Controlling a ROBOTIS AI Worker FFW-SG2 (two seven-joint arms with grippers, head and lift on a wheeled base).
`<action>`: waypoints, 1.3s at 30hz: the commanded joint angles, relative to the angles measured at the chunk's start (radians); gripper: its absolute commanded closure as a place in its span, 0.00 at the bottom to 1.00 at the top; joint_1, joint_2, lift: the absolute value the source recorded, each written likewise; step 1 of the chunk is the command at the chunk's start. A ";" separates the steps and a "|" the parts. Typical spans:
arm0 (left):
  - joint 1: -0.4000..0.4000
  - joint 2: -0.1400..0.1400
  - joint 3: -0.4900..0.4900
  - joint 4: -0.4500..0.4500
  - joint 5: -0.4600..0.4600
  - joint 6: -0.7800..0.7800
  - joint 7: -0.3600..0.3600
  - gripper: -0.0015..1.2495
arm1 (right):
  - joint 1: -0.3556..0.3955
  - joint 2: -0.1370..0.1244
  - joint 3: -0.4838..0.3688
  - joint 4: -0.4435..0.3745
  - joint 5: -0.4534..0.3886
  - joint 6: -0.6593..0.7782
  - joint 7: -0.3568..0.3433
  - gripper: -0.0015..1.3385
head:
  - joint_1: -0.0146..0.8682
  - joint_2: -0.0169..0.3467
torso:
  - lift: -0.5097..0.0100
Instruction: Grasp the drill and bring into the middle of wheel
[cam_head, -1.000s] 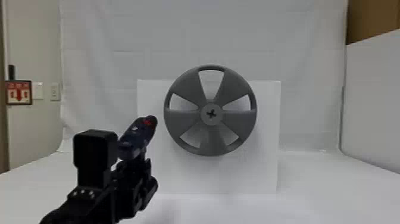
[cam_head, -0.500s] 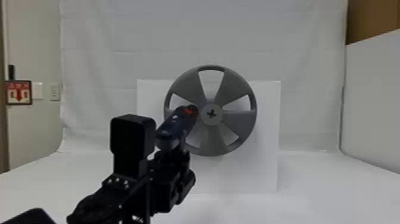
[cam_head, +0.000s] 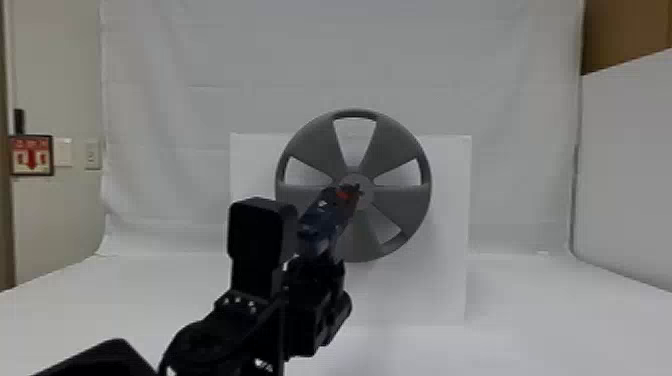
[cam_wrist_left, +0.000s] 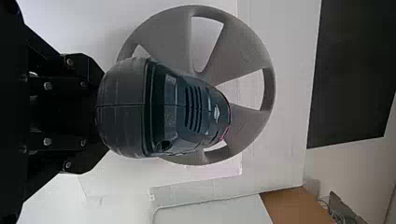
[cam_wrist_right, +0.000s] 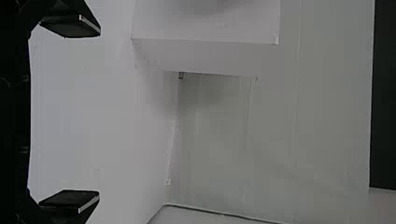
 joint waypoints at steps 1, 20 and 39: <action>-0.017 -0.007 -0.013 0.030 -0.010 -0.016 0.000 0.98 | 0.000 0.000 0.003 0.000 0.004 0.003 -0.001 0.06 | 0.08 0.13 | 0.21; -0.071 -0.021 -0.034 0.151 -0.027 -0.088 -0.026 0.98 | -0.002 -0.001 0.015 0.000 0.013 0.006 0.000 0.06 | 0.08 0.13 | 0.21; -0.098 -0.035 -0.033 0.229 -0.030 -0.113 -0.038 0.98 | 0.000 -0.001 0.018 0.000 0.019 0.007 -0.001 0.06 | 0.08 0.13 | 0.21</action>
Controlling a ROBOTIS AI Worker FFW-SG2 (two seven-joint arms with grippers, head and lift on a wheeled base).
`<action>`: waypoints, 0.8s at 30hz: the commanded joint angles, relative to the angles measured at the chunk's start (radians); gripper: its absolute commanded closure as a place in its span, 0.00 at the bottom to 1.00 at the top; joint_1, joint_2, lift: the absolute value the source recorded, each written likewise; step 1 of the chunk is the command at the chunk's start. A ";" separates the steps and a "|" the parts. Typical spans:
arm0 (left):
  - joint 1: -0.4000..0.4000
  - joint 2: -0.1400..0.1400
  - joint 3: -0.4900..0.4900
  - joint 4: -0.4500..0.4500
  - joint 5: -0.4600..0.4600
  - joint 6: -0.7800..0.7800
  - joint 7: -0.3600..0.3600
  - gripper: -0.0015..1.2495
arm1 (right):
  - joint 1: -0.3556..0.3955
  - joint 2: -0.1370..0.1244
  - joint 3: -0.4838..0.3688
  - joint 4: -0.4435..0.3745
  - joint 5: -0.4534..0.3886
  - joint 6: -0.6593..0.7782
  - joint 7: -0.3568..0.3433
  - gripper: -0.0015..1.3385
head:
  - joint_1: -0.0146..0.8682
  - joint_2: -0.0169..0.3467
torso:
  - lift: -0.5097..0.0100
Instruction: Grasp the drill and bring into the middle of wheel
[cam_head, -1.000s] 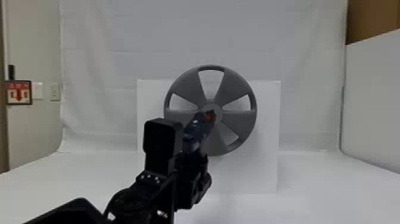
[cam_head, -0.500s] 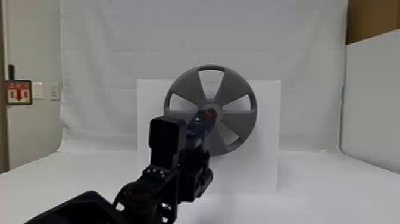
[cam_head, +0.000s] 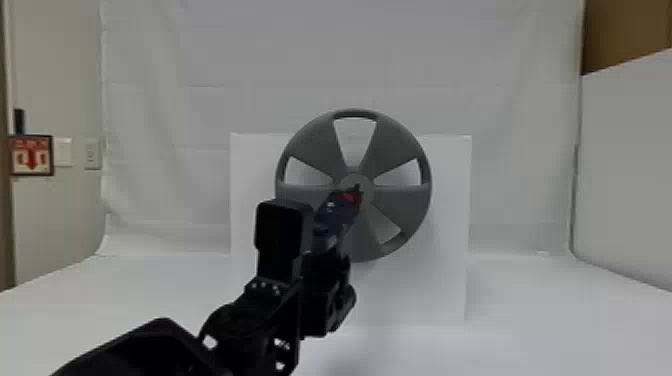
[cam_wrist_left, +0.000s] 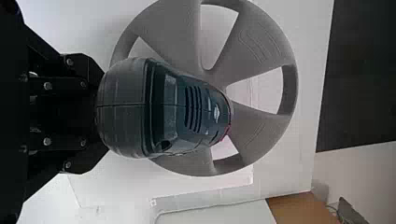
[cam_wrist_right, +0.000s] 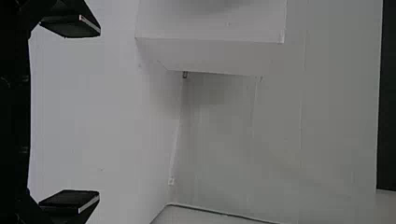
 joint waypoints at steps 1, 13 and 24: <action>-0.008 -0.002 -0.001 0.012 -0.004 -0.003 -0.002 0.98 | 0.000 0.000 0.000 0.000 0.000 0.000 0.000 0.06 | 0.08 0.13 | 0.21; -0.025 -0.011 -0.012 0.053 -0.007 -0.016 -0.006 0.98 | 0.000 0.000 0.002 0.000 0.003 0.002 0.000 0.06 | 0.08 0.13 | 0.21; -0.033 -0.014 -0.013 0.072 -0.021 -0.016 -0.010 0.98 | 0.002 -0.002 0.003 0.000 0.003 0.003 0.000 0.06 | 0.08 0.13 | 0.21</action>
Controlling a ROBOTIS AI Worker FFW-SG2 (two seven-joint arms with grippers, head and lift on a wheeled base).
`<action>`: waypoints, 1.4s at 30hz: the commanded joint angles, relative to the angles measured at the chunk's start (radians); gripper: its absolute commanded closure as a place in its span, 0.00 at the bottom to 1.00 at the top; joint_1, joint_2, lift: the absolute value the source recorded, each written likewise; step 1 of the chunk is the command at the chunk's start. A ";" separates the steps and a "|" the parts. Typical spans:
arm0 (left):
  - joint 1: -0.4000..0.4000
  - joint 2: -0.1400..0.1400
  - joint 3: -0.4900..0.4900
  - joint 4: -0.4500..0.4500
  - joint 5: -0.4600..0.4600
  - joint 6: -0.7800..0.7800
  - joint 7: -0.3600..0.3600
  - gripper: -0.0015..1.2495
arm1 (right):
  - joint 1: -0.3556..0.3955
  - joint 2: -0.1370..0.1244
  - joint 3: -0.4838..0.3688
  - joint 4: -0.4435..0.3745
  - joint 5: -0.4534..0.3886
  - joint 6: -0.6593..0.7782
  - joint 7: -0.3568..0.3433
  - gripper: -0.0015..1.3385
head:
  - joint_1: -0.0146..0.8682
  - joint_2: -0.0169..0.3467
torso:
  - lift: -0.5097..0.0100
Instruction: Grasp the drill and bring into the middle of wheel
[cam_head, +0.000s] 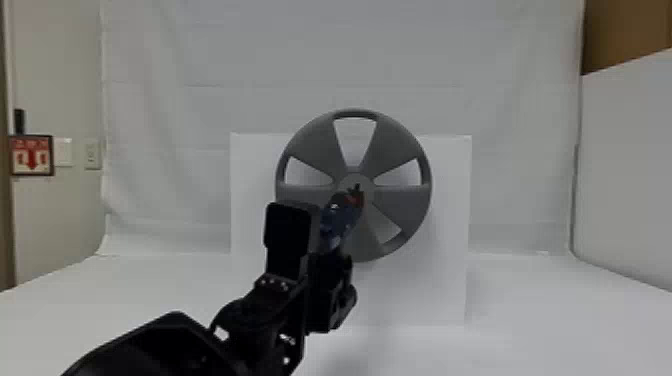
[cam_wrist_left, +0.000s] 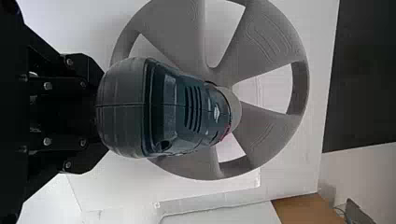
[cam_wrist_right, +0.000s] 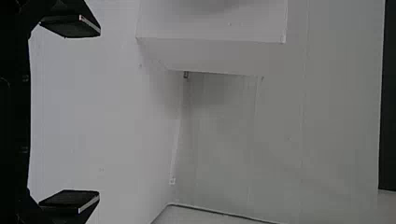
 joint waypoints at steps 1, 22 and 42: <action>-0.002 -0.001 0.000 0.007 -0.005 0.000 0.000 0.98 | 0.000 0.000 0.000 0.001 0.000 0.000 0.000 0.06 | 0.08 0.13 | 0.21; -0.005 -0.001 0.006 0.018 -0.014 -0.002 0.000 0.98 | 0.003 0.000 -0.002 0.000 0.000 0.002 0.000 0.06 | 0.08 0.13 | 0.21; -0.007 -0.003 0.005 0.019 -0.020 -0.002 -0.005 0.98 | 0.003 -0.005 0.000 0.000 0.000 0.003 0.000 0.06 | 0.08 0.13 | 0.21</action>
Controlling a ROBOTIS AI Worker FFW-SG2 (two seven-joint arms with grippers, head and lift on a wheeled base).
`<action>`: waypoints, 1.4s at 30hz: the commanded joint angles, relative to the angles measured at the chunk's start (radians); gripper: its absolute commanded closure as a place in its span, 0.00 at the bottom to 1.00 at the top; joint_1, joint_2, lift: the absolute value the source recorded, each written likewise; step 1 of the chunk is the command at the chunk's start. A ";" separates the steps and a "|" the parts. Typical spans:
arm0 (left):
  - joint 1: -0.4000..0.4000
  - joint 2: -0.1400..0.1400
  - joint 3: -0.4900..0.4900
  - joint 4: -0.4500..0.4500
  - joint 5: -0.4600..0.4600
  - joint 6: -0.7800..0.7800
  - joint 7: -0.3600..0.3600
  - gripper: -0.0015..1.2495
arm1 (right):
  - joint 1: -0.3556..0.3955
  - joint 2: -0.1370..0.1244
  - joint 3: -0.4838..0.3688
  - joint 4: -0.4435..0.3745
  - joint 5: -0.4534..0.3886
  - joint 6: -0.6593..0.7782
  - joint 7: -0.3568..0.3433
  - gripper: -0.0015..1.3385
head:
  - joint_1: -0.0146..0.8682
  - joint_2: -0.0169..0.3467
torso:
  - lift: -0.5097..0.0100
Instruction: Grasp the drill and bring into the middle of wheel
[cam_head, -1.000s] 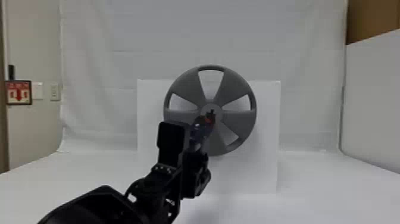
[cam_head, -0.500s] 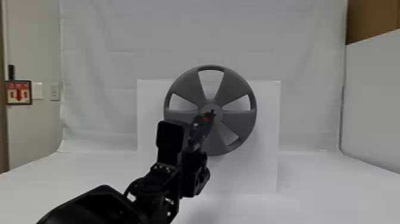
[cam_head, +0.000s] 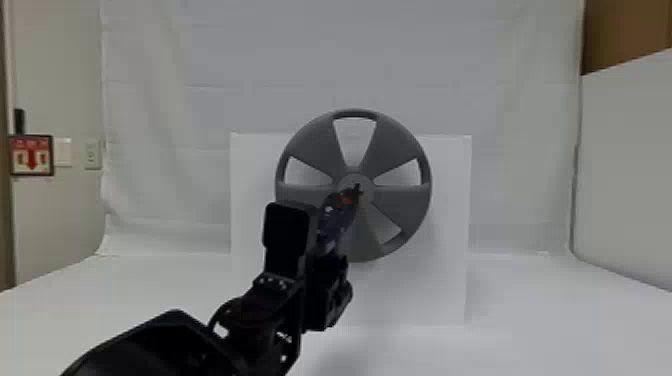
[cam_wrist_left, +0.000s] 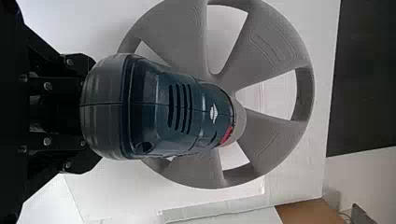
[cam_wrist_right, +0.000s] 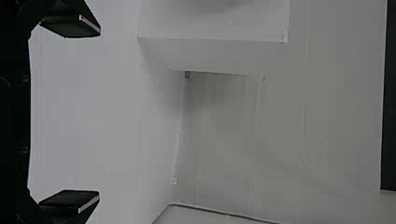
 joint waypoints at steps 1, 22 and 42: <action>0.000 0.001 0.000 0.000 0.000 0.000 -0.002 0.98 | 0.000 -0.002 0.000 0.000 0.000 0.001 0.000 0.06 | 0.08 0.13 | 0.21; -0.002 -0.001 0.000 0.000 -0.007 0.000 -0.012 0.98 | 0.002 -0.005 0.003 0.000 0.000 0.004 0.000 0.06 | 0.08 0.13 | 0.21; 0.006 0.001 0.010 -0.001 -0.005 -0.002 -0.038 0.98 | 0.005 -0.007 0.001 0.000 0.000 0.005 0.000 0.06 | 0.08 0.13 | 0.21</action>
